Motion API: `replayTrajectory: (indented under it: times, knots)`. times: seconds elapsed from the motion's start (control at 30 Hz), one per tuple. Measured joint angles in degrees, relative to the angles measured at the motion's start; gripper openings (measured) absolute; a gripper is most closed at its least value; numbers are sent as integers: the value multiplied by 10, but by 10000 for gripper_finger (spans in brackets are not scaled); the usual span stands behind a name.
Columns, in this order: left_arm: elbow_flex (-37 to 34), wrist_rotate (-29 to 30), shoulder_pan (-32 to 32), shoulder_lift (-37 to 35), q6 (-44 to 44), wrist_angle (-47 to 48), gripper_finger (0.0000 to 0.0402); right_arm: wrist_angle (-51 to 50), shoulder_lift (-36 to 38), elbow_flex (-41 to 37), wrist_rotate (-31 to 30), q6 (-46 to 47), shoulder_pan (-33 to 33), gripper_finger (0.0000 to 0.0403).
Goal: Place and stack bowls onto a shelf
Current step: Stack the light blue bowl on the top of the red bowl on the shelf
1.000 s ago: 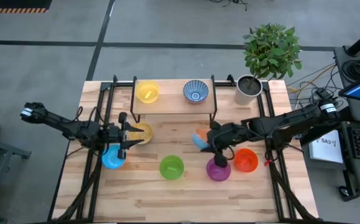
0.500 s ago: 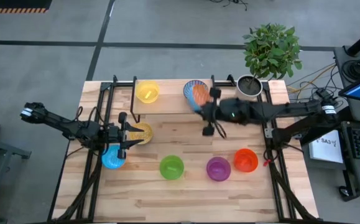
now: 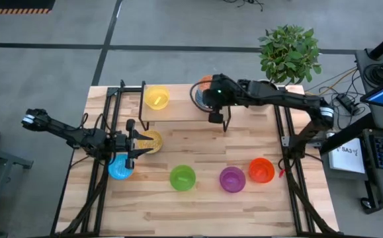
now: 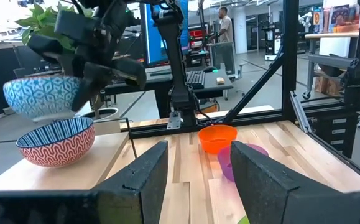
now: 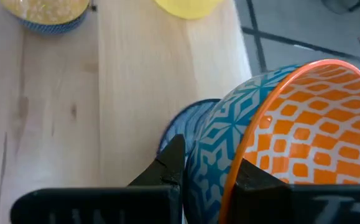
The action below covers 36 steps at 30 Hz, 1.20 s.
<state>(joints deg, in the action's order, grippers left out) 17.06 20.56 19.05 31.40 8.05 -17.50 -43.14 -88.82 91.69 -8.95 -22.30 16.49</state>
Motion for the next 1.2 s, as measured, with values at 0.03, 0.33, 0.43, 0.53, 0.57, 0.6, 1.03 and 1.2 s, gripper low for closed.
replayTrajectory:
  times: [0.03, 0.33, 0.43, 0.53, 0.57, 0.6, 1.03, 1.2]
  knots:
    - [0, 0, 0, 0, 0, 0, 157, -3, -7, 5, 1, -1, 2, 30]
    - [0, 0, 0, 0, 3, 0, 157, -7, -33, 10, -2, -3, 12, 48]
    - [0, 0, 0, 0, 3, 0, 157, -9, -36, 10, -2, -3, 12, 43]
    - [0, 0, 0, 0, 3, 0, 157, -10, -35, 10, -2, -3, 12, 45]
    - [0, 0, 0, 0, 3, 0, 157, -10, -35, 10, -2, 0, 12, 48]
    - [0, 0, 0, 0, 3, 0, 157, -11, -35, 10, -2, 3, 12, 52]
    - [1, 0, 0, 0, 3, -1, 157, -12, -35, 9, -1, 10, 12, 74]
    - [2, 0, 0, 0, 5, -1, 157, -11, -35, 9, -1, 14, 12, 74]
